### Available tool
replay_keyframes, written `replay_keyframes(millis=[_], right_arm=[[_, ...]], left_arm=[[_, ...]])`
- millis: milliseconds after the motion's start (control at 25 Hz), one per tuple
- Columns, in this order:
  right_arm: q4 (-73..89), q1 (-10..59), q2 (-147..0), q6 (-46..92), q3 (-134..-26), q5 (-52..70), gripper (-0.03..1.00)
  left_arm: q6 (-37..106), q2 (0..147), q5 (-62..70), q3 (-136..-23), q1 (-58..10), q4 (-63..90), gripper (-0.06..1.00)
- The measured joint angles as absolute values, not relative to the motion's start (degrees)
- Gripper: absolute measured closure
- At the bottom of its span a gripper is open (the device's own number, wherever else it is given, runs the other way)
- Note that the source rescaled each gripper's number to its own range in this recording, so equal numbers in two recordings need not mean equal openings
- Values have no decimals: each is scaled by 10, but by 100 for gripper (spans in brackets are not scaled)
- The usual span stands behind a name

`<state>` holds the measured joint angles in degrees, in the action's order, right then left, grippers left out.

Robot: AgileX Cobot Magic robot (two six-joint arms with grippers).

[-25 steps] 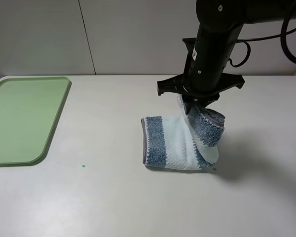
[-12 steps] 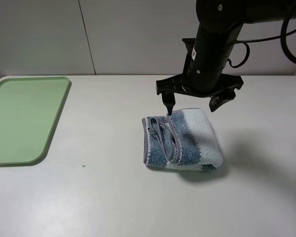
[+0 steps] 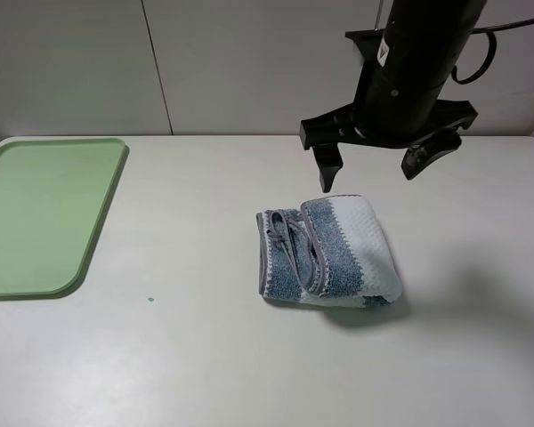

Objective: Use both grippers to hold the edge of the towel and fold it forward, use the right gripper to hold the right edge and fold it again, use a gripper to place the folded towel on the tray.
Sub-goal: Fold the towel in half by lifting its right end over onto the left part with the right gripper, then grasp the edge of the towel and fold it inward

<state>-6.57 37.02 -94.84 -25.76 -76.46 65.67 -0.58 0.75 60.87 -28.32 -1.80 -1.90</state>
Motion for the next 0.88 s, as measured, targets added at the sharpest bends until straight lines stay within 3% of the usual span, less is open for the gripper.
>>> replay_keyframes(millis=[440,880], right_arm=[[-23,370,-827,-196,-732,696,-3],[-23,370,-658,-195,-601,698,-3]], left_arm=[[-6,7,609,-283,-18,-19,1],[-6,7,609,-283,-18,-19,1]])
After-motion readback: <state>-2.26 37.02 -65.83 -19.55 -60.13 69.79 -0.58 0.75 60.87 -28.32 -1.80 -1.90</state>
